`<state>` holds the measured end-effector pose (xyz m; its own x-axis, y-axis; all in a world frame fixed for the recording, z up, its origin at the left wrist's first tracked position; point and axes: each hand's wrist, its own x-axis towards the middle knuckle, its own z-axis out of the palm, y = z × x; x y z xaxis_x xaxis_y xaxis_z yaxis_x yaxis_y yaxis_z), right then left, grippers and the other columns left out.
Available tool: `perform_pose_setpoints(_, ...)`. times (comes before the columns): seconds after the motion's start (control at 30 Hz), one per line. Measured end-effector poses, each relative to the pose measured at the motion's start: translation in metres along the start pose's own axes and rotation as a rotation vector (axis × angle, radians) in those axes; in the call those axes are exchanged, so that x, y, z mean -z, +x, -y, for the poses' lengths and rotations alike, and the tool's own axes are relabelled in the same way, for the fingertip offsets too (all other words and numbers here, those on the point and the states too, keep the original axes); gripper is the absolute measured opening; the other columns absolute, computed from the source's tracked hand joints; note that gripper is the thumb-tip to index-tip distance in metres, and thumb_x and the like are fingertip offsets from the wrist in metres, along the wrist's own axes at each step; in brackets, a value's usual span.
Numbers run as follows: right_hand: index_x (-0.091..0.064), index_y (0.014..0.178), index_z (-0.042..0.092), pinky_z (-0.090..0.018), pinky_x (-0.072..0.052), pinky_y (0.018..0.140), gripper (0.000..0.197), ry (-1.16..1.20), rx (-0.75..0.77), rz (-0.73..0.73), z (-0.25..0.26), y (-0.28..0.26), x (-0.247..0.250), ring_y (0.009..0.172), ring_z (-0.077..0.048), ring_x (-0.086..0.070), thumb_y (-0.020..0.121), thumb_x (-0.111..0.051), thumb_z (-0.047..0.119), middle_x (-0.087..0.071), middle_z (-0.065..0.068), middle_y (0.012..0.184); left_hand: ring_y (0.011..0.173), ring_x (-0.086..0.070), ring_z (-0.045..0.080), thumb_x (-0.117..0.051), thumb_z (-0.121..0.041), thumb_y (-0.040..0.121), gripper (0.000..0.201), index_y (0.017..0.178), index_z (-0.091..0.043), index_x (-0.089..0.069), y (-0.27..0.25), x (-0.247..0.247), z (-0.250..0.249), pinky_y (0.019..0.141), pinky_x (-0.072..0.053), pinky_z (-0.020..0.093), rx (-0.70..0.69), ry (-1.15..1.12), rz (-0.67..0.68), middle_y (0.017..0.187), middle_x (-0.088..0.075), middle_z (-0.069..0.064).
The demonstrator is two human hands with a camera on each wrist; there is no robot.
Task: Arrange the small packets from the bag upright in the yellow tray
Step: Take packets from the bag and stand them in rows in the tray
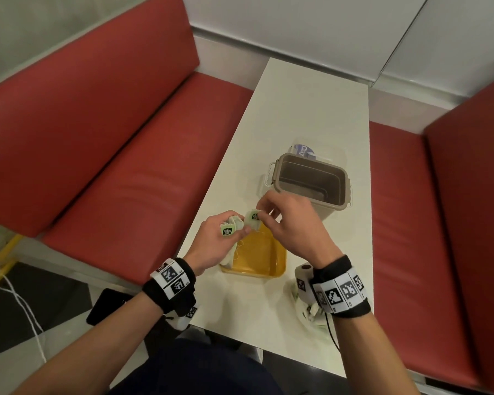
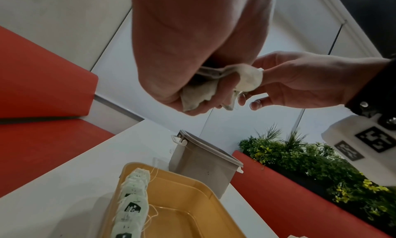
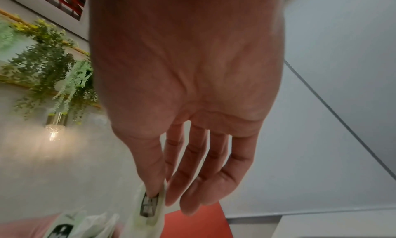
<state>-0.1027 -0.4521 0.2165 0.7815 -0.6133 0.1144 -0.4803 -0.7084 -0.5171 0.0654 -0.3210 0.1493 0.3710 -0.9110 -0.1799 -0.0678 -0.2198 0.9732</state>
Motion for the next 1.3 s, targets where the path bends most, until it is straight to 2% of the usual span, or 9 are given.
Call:
perform_pose_setpoints(0.13, -0.065, 0.099, 0.037, -0.04, -0.061, 0.075, 0.005, 0.005, -0.07, -0.006, -0.02, -0.001, -0.014, 0.085, -0.006, -0.065, 0.101, -0.069, 0.039, -0.067, 0.017, 0.094, 0.092, -0.077, 0.026, -0.084, -0.044, 0.092, 0.017, 0.102, -0.032, -0.077, 0.004, -0.005, 0.011, 0.088, -0.063, 0.055, 0.059, 0.032, -0.038, 0.096, -0.08, -0.001)
perform_pose_setpoints(0.27, -0.069, 0.101, 0.035, -0.037, -0.057, 0.072, 0.003, -0.069, -0.184, 0.001, -0.037, 0.003, -0.037, 0.089, -0.012, -0.065, 0.102, -0.067, 0.037, -0.069, 0.014, 0.097, 0.089, -0.076, 0.013, -0.082, -0.036, 0.094, 0.01, 0.097, -0.028, -0.077, 0.004, 0.001, 0.032, 0.082, -0.063, 0.041, 0.102, 0.108, -0.201, 0.093, -0.08, -0.008)
perform_pose_setpoints(0.37, -0.072, 0.107, 0.033, -0.038, -0.058, 0.075, 0.009, -0.18, -0.256, 0.069, -0.047, 0.007, -0.062, 0.095, -0.02, -0.066, 0.103, -0.064, 0.035, -0.07, 0.006, 0.103, 0.082, -0.072, 0.004, -0.081, -0.034, 0.094, 0.012, 0.094, -0.023, -0.076, 0.002, 0.009, 0.053, 0.074, -0.054, 0.029, 0.133, 0.187, -0.289, 0.087, -0.078, -0.012)
perform_pose_setpoints(0.47, -0.074, 0.11, 0.029, -0.041, -0.058, 0.079, 0.012, -0.225, -0.308, 0.119, -0.052, 0.013, -0.09, 0.098, -0.026, -0.067, 0.104, -0.064, 0.031, -0.068, 0.001, 0.106, 0.087, -0.072, 0.009, -0.082, -0.034, 0.093, 0.013, 0.098, -0.024, -0.075, 0.005, 0.015, 0.077, 0.079, -0.053, 0.03, 0.181, 0.253, -0.351, 0.089, -0.078, -0.011)
perform_pose_setpoints(0.57, -0.076, 0.11, 0.026, -0.04, -0.054, 0.08, 0.016, -0.23, -0.37, 0.124, -0.053, 0.023, -0.111, 0.101, -0.03, -0.067, 0.103, -0.061, 0.026, -0.069, -0.003, 0.109, 0.097, -0.073, 0.021, -0.082, -0.037, 0.093, 0.025, 0.112, -0.023, -0.077, 0.008, 0.016, 0.096, 0.092, -0.056, 0.036, 0.227, 0.354, -0.344, 0.101, -0.08, -0.005)
perform_pose_setpoints(0.67, -0.076, 0.106, 0.026, -0.04, -0.052, 0.079, 0.016, -0.226, -0.417, 0.107, -0.053, 0.031, -0.128, 0.101, -0.032, -0.068, 0.101, -0.061, 0.025, -0.07, -0.005, 0.108, 0.099, -0.074, 0.025, -0.081, -0.034, 0.093, 0.03, 0.121, -0.023, -0.078, 0.012, 0.013, 0.105, 0.092, -0.057, 0.036, 0.266, 0.417, -0.282, 0.103, -0.08, 0.0)
perform_pose_setpoints(0.87, -0.074, 0.107, 0.026, -0.039, -0.056, 0.075, 0.022, -0.261, -0.456, 0.072, -0.051, 0.037, -0.145, 0.093, -0.034, -0.07, 0.101, -0.054, 0.019, -0.074, -0.007, 0.102, 0.106, -0.072, 0.027, -0.07, -0.048, 0.078, 0.041, 0.117, -0.036, -0.076, 0.015, 0.008, 0.114, 0.094, -0.058, 0.043, 0.296, 0.459, -0.197, 0.107, -0.08, -0.007)
perform_pose_setpoints(1.07, -0.056, 0.117, 0.017, -0.039, -0.05, 0.065, 0.018, -0.295, -0.516, -0.026, -0.049, 0.033, -0.148, 0.078, -0.037, -0.068, 0.1, -0.058, 0.016, -0.07, -0.008, 0.089, 0.103, -0.073, 0.024, -0.079, -0.033, 0.089, 0.031, 0.12, -0.034, -0.077, 0.016, 0.012, 0.117, 0.094, -0.059, 0.041, 0.286, 0.454, -0.187, 0.108, -0.081, -0.005)
perform_pose_setpoints(1.3, -0.074, 0.102, 0.022, -0.033, -0.055, 0.067, 0.017, -0.239, -0.576, 0.114, -0.045, 0.024, -0.158, 0.078, -0.03, -0.069, 0.101, -0.057, 0.023, -0.075, -0.006, 0.095, 0.097, -0.074, 0.021, -0.08, -0.032, 0.089, 0.029, 0.118, -0.034, -0.078, 0.016, 0.014, 0.119, 0.09, -0.06, 0.041, 0.278, 0.44, -0.18, 0.105, -0.08, -0.006)
